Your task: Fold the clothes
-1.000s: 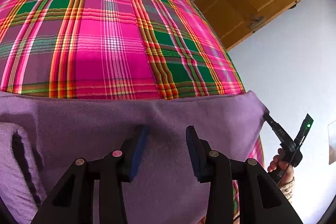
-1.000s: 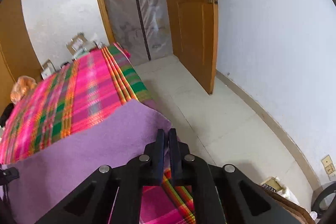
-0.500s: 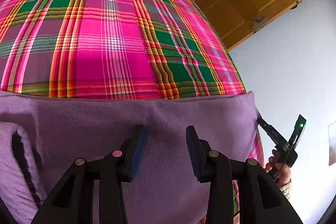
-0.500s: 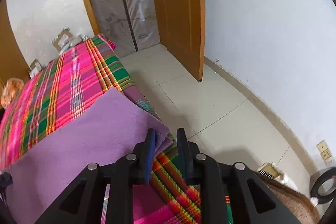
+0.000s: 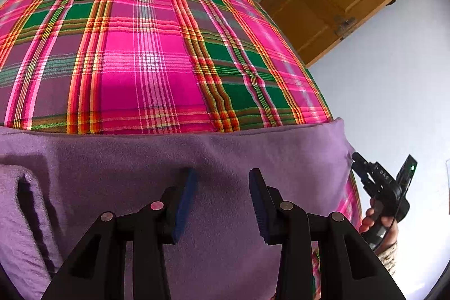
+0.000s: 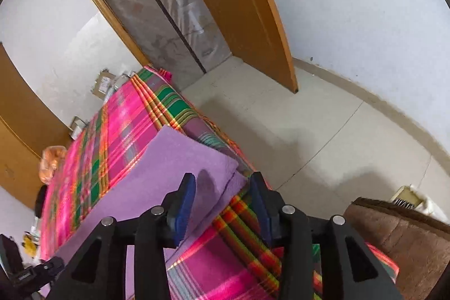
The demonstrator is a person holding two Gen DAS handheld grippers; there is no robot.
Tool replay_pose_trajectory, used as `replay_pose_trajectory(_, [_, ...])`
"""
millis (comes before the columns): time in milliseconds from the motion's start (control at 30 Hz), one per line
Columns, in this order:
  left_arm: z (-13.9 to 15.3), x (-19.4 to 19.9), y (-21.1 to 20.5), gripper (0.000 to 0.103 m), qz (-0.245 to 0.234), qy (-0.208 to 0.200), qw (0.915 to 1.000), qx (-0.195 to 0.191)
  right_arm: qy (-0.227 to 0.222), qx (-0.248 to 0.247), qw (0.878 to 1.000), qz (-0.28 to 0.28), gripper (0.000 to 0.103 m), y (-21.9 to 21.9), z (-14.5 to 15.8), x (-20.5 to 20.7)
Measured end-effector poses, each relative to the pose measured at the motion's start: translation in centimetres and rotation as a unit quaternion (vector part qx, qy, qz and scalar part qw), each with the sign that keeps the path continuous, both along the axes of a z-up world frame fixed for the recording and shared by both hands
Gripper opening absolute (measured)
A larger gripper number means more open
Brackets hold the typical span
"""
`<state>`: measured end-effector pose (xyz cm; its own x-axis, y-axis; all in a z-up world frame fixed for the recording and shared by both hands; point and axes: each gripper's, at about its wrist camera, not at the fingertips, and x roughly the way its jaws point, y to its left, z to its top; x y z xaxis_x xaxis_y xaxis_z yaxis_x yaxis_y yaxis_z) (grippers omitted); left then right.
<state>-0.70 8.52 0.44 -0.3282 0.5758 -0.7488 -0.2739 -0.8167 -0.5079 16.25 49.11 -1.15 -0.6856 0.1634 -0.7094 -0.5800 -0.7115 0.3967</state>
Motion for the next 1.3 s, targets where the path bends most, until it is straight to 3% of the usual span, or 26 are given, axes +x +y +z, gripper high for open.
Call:
replay_pose_trajectory(133, [0.0, 0.0, 0.0, 0.041, 0.001, 0.000, 1.0000, -0.002, -0.018, 0.023, 1.000, -0.003, 0.041, -0.6, 0.1, -0.5])
replay_pose_trajectory(233, [0.1, 0.0, 0.1, 0.041, 0.002, 0.001, 1.0000, -0.005, -0.039, 0.052, 0.998, -0.006, 0.034, -1.4, 0.3, -1.1])
replay_pose_trajectory(633, [0.1, 0.1, 0.2, 0.041, 0.007, 0.006, 0.9999, -0.011, -0.073, 0.101, 0.992, 0.010, 0.034, -2.5, 0.4, -2.9])
replay_pose_trajectory(800, [0.0, 0.2, 0.3, 0.041, 0.006, 0.009, 0.9999, -0.013, -0.088, 0.117, 0.989, 0.016, 0.027, -3.1, 0.5, -3.6])
replay_pose_trajectory(933, [0.0, 0.2, 0.3, 0.041, 0.004, 0.010, 0.9999, -0.012, -0.086, 0.121, 0.988, 0.031, 0.014, -3.6, 0.5, -4.0])
replay_pose_trajectory(1133, [-0.1, 0.1, 0.3, 0.041, 0.003, 0.007, 0.9999, -0.010, -0.074, 0.120, 0.989, 0.040, 0.012, -3.7, 0.7, -3.8])
replay_pose_trajectory(1300, [0.0, -0.1, 0.3, 0.041, 0.004, -0.003, 0.9999, -0.012, -0.041, 0.151, 0.986, 0.064, 0.011, -5.6, 2.0, -3.3])
